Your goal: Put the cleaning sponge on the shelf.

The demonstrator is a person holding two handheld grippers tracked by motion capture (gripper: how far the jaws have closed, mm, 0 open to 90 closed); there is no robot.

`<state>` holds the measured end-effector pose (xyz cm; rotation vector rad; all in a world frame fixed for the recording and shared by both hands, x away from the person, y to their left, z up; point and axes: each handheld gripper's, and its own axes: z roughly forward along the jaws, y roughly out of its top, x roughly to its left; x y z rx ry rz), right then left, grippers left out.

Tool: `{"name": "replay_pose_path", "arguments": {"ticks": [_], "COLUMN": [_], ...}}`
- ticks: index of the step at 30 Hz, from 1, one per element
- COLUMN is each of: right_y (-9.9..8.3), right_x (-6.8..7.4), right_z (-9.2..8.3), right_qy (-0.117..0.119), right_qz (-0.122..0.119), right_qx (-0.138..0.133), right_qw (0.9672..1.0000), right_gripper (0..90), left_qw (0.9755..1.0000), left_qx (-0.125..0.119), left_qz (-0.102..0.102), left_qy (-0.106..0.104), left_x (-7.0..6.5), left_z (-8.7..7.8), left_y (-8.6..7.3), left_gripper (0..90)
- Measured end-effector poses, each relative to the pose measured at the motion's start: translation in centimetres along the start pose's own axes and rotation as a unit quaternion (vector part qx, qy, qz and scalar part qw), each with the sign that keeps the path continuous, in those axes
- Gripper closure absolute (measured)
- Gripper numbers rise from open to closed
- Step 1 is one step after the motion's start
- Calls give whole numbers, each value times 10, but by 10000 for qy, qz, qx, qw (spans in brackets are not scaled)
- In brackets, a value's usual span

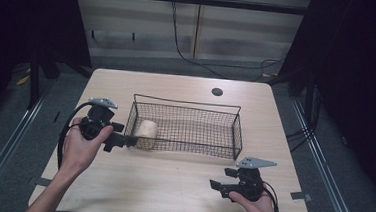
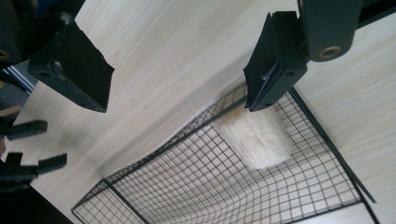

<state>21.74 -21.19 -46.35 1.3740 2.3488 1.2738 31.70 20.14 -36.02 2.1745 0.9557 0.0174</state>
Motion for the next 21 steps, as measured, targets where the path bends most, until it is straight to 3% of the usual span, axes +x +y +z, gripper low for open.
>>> {"name": "replay_pose_path", "arguments": {"ticks": [6,9,13,16,18,21], "right_y": [0,0,-1,-1,-2,-3], "right_x": [0,0,-1,-1,-3,-7], "right_z": [0,1,2,2,4,8], "right_qy": [-19,-19,-14,-75,-116,-242], "right_qz": [3,-3,16,21,1,95], "right_qx": [6,5,-25,-32,100,278], "right_qw": [10000,10000,10000,10000,9999,9993], "right_gripper": [243,243,242,248,308,289], "left_qw": [9998,9987,9974,9966,9972,9978], "left_qx": [-158,-379,-431,-376,-301,-195], "left_qz": [-74,-245,-453,-598,-601,-601], "left_qy": [-123,-226,-349,-414,-314,-219], "left_x": [2,2,2,4,5,6], "left_z": [4,4,5,9,13,17], "left_y": [-29,-44,-61,-73,-81,-87], "left_gripper": [227,226,211,211,212,212]}}
